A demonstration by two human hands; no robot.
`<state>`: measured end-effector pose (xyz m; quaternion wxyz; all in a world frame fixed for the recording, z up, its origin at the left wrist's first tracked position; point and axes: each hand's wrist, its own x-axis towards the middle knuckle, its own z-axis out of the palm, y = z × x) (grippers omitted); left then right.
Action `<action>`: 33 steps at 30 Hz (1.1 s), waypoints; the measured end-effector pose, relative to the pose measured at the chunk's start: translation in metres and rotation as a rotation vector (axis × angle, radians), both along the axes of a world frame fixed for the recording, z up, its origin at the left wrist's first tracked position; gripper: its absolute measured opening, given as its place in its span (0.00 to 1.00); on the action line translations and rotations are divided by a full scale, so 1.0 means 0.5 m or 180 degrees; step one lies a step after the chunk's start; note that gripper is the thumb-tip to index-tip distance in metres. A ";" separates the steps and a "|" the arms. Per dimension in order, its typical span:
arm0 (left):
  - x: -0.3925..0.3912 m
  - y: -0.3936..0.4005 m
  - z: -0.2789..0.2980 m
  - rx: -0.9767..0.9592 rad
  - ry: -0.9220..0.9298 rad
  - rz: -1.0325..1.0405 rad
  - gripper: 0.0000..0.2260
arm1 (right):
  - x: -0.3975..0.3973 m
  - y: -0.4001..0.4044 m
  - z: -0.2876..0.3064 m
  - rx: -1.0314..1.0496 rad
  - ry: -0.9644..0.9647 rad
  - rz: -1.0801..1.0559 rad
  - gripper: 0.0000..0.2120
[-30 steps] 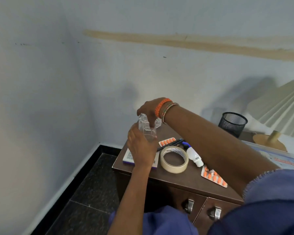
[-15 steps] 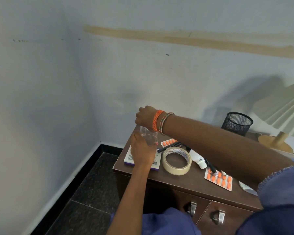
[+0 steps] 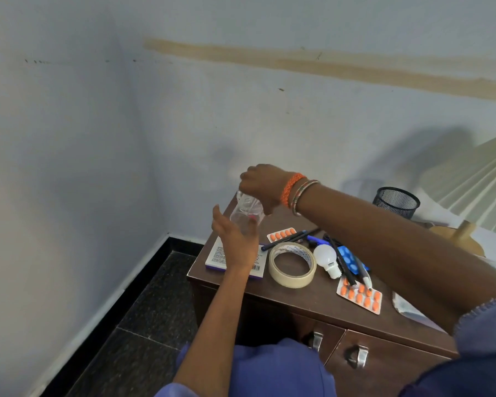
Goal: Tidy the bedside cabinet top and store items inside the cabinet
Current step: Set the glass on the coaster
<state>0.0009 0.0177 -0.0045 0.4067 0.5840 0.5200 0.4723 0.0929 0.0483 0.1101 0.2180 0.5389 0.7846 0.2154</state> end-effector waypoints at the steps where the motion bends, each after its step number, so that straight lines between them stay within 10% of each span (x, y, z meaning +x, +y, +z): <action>1: 0.003 0.000 0.005 -0.0214 -0.0287 0.0041 0.37 | 0.018 -0.007 0.004 0.0087 0.0306 -0.0116 0.28; 10: 0.014 -0.015 0.051 -0.1849 -0.3640 -0.1555 0.18 | 0.095 -0.100 -0.059 0.0541 0.4421 -0.1318 0.22; 21: 0.027 0.020 0.067 -0.1124 -0.3042 -0.1743 0.15 | 0.086 -0.094 -0.073 0.0076 0.4754 -0.1546 0.30; 26: 0.015 0.057 0.058 -0.1238 -0.2846 -0.1785 0.18 | 0.080 -0.077 -0.077 -0.0455 0.6696 -0.1708 0.09; 33: 0.026 0.075 0.059 -0.0714 -0.2130 -0.0977 0.22 | 0.080 -0.006 -0.078 0.0889 0.6465 -0.1616 0.21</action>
